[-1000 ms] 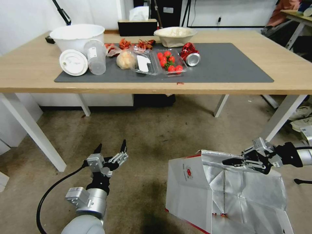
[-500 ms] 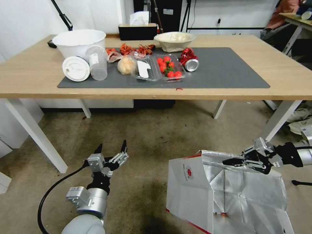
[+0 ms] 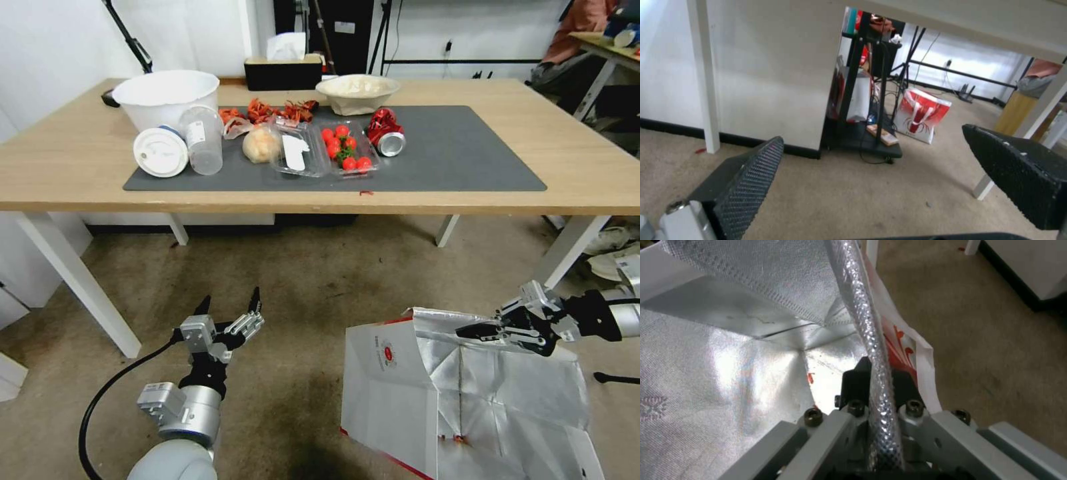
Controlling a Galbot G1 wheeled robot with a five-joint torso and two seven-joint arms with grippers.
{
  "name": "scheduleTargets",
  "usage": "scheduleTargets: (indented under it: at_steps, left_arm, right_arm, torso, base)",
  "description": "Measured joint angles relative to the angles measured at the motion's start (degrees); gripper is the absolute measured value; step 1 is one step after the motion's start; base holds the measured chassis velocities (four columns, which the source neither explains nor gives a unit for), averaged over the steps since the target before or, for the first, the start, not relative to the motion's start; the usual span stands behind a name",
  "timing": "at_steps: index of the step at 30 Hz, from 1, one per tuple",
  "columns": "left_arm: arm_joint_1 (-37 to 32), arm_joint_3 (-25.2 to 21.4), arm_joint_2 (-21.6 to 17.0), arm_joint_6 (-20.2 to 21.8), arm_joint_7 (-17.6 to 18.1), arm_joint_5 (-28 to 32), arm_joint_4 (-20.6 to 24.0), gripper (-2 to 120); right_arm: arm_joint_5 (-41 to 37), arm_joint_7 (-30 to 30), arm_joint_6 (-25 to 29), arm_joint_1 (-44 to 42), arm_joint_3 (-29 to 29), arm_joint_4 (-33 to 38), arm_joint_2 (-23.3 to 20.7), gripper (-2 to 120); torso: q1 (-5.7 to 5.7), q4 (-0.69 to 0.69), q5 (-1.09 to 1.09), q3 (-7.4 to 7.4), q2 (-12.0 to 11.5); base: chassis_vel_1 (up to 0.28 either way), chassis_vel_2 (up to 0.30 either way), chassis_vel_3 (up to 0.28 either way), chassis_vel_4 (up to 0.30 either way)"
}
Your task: Pick up the food delivery bag from the floor and place it on the table.
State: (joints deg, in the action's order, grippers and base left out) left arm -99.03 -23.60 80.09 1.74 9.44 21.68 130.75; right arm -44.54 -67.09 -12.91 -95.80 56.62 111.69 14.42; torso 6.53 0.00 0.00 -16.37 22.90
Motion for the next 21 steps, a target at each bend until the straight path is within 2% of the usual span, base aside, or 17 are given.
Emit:
scheduleTargets:
  at_steps: [21]
  left_arm:
    - [0.2,0.0,-0.3,0.3,0.0,0.1,0.0,100]
  right_arm:
    - [-0.2,0.1,0.0,-0.1,0.1,0.2,-0.1,0]
  torso:
    - [1.87,0.00,0.00,-3.38,5.2]
  base:
    - [0.000,0.000,0.000,0.000]
